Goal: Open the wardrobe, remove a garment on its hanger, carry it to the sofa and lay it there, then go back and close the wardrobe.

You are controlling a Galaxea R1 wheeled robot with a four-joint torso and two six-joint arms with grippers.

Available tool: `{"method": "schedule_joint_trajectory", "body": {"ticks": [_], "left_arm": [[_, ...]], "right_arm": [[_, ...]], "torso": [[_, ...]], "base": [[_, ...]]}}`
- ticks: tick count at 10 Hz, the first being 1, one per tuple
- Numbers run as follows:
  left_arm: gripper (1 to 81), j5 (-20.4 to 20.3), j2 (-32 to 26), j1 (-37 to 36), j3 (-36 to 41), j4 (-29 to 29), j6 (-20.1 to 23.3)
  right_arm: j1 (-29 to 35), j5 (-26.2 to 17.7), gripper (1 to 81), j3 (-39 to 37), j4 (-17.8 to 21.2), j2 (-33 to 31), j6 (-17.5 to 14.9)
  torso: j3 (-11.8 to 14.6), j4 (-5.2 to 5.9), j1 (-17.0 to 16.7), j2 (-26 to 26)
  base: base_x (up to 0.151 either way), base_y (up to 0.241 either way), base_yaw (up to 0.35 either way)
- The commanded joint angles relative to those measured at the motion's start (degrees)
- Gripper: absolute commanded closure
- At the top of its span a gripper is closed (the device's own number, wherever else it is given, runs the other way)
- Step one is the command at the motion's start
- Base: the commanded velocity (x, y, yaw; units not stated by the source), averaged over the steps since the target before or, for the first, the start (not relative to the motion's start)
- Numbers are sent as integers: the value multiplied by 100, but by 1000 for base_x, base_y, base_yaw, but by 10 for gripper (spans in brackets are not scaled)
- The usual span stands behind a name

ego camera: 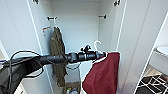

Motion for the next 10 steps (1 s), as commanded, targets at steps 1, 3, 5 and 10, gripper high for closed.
{"method": "schedule_joint_trajectory", "body": {"ticks": [1, 3, 5, 10], "left_arm": [[811, -347, 23, -1119, 84, 108, 4], [811, -347, 32, -1119, 84, 108, 4], [811, -347, 49, -1110, 93, 108, 4], [811, -329, 93, -1066, 93, 143, 13]], "right_arm": [[267, -315, 10, 53, 10, 71, -15], [267, -315, 10, 53, 10, 71, -15], [267, -315, 10, 53, 10, 71, -15], [267, -306, 10, 53, 10, 71, -15]], "torso": [[2, 0, -2, 0], [0, 0, 5, 5], [0, 0, -4, 0], [2, 0, -9, 0]], "base": [[-82, 0, 0], [-82, 0, 0], [-86, 0, 0], [-122, 0, 0]]}}
